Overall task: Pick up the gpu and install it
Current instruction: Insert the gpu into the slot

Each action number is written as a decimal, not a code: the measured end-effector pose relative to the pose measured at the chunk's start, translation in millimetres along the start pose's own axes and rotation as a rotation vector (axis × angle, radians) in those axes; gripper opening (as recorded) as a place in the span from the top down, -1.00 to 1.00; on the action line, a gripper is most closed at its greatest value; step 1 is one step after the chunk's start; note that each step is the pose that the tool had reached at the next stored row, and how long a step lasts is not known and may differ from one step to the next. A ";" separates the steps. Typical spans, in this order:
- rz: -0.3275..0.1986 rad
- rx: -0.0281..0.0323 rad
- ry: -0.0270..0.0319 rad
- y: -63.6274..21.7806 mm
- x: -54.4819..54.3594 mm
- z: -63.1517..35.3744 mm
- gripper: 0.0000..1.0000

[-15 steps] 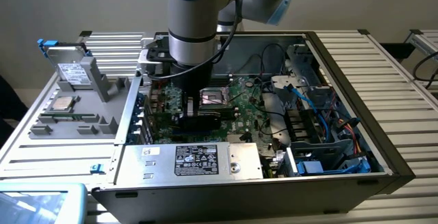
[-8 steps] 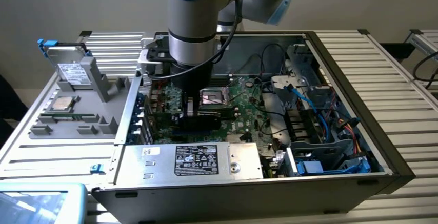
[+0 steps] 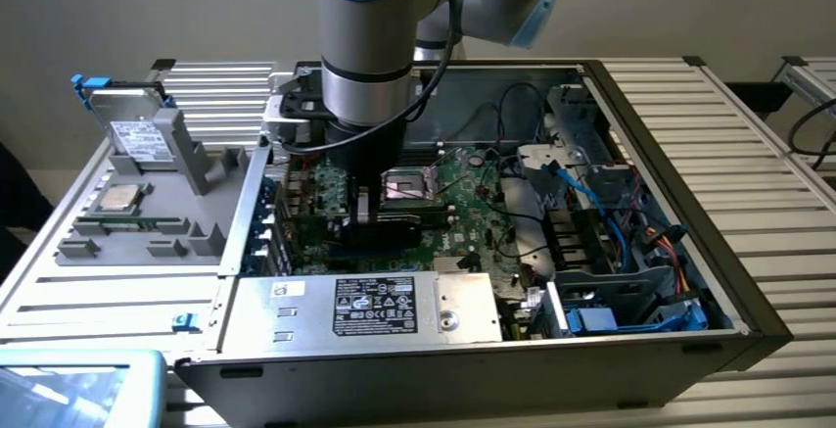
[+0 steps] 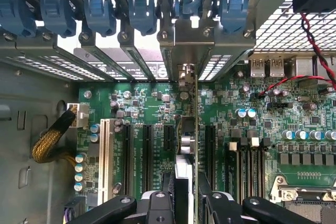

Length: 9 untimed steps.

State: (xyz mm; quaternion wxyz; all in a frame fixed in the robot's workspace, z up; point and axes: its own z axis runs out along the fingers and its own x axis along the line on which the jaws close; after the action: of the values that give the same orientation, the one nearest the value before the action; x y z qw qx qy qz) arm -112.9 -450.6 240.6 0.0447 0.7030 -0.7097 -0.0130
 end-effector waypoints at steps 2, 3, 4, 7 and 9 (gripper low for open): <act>-0.001 -0.0001 0.0002 0.0 0.1 0.0 0.44; -0.001 -0.0001 0.0003 0.0 0.2 -0.1 0.44; -0.002 -0.0001 0.0004 0.0 0.2 -0.1 0.44; -0.003 0.0000 0.0004 0.0 0.7 0.0 0.44; -0.003 0.0000 0.0005 0.0 0.7 0.0 0.44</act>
State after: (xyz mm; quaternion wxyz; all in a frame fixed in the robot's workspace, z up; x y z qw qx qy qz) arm -112.9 -451.2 240.7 0.0449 0.7042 -0.7085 -0.0129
